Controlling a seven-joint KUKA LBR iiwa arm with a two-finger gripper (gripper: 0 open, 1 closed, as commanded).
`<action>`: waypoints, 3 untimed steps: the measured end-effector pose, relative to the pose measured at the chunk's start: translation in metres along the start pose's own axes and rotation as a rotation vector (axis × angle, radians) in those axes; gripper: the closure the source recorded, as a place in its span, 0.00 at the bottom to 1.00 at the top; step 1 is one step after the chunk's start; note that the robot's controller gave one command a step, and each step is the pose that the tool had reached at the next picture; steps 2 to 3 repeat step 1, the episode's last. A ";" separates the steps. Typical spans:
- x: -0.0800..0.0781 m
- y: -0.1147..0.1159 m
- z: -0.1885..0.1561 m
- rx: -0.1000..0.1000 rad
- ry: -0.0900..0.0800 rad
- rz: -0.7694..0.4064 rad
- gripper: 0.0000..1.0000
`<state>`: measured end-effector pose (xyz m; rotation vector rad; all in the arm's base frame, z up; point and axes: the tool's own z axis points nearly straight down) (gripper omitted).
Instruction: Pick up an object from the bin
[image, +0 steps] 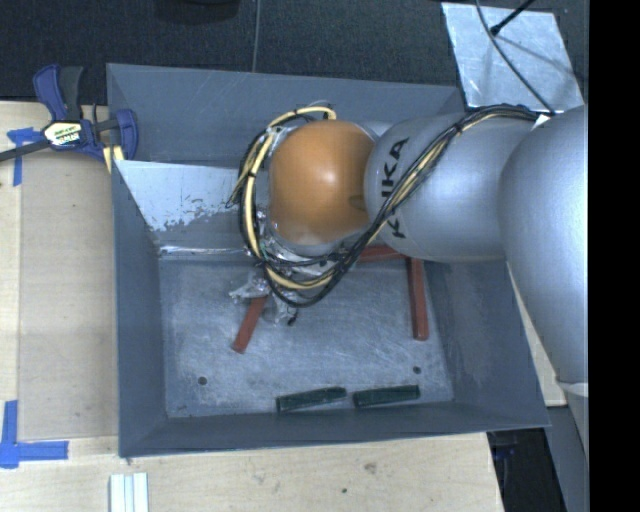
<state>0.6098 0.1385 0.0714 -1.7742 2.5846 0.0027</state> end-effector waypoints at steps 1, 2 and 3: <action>0.086 0.041 -0.138 0.000 0.004 -0.172 1.00; 0.086 0.041 -0.138 0.000 0.004 -0.172 1.00; 0.086 0.041 -0.138 0.000 0.004 -0.172 1.00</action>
Offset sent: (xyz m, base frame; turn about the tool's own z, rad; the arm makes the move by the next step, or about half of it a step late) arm -0.0706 -0.0662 0.1367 -0.1755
